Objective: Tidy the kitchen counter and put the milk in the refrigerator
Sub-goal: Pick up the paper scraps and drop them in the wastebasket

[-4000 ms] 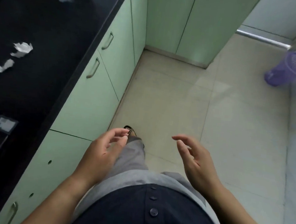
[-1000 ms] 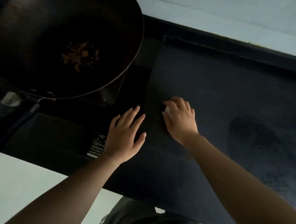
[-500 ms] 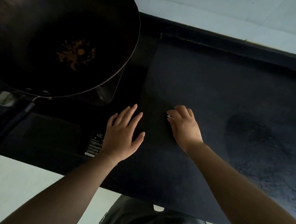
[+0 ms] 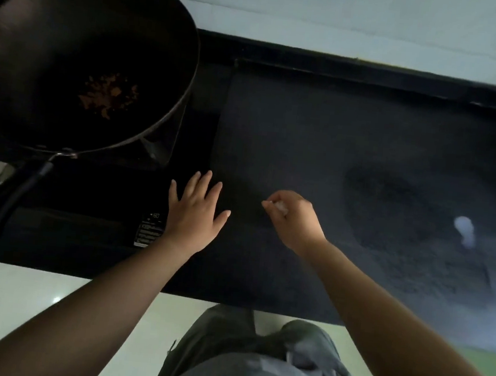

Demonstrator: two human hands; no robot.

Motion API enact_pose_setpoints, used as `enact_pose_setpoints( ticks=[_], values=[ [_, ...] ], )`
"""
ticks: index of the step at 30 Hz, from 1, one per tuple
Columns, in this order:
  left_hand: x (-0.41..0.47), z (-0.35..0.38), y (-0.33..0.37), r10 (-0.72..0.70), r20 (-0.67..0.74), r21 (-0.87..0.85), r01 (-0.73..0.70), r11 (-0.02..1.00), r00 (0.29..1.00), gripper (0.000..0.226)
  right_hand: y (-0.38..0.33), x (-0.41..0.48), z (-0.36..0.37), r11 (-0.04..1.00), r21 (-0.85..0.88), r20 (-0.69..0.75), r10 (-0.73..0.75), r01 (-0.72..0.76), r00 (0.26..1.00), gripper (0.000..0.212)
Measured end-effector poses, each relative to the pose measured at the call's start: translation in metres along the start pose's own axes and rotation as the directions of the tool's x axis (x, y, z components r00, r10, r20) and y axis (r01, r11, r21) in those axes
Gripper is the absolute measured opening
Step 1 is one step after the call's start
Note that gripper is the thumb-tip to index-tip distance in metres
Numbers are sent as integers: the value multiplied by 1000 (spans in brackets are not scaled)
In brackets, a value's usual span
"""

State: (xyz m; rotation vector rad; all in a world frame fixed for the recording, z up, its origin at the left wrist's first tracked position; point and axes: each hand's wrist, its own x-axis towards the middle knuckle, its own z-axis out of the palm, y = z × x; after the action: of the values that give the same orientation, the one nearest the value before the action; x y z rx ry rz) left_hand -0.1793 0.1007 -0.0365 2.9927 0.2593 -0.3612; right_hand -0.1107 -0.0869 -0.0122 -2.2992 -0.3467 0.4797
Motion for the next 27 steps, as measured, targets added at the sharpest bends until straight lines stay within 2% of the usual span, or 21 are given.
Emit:
enact_pose_setpoints(
  ticks=[4, 7, 10, 13, 15, 19, 24, 27],
  values=[
    [-26, -9, 36, 37, -14, -119, -38, 992, 999, 59, 17, -44, -23, 998, 38, -65, 59, -57, 996, 8],
    [-51, -5, 66, 135, -34, -221, -139, 965, 990, 56, 37, -87, -44, 992, 58, -128, 116, -109, 985, 8],
    [-80, -4, 101, 281, -36, -362, -275, 891, 959, 60, 59, -147, -64, 975, 117, -231, 212, -190, 949, 6],
    [-114, -6, 151, 381, 51, -541, -295, 787, 923, 48, 79, -224, -79, 946, 181, -351, 316, -267, 881, 5],
    [-141, -7, 190, 475, 79, -615, -332, 715, 877, 44, 92, -285, -86, 916, 230, -455, 400, -329, 796, 7],
    [-212, -7, 265, 673, 109, -672, -445, 592, 731, 33, 111, -421, -76, 832, 375, -611, 554, -410, 565, 9],
    [-318, 15, 332, 848, 203, -677, -555, 483, 490, 23, 115, -576, -29, 683, 556, -645, 714, -474, 272, 11],
    [-380, 34, 364, 909, 281, -670, -614, 416, 309, 25, 109, -651, 1, 613, 648, -644, 758, -452, 103, 11]
  ],
)
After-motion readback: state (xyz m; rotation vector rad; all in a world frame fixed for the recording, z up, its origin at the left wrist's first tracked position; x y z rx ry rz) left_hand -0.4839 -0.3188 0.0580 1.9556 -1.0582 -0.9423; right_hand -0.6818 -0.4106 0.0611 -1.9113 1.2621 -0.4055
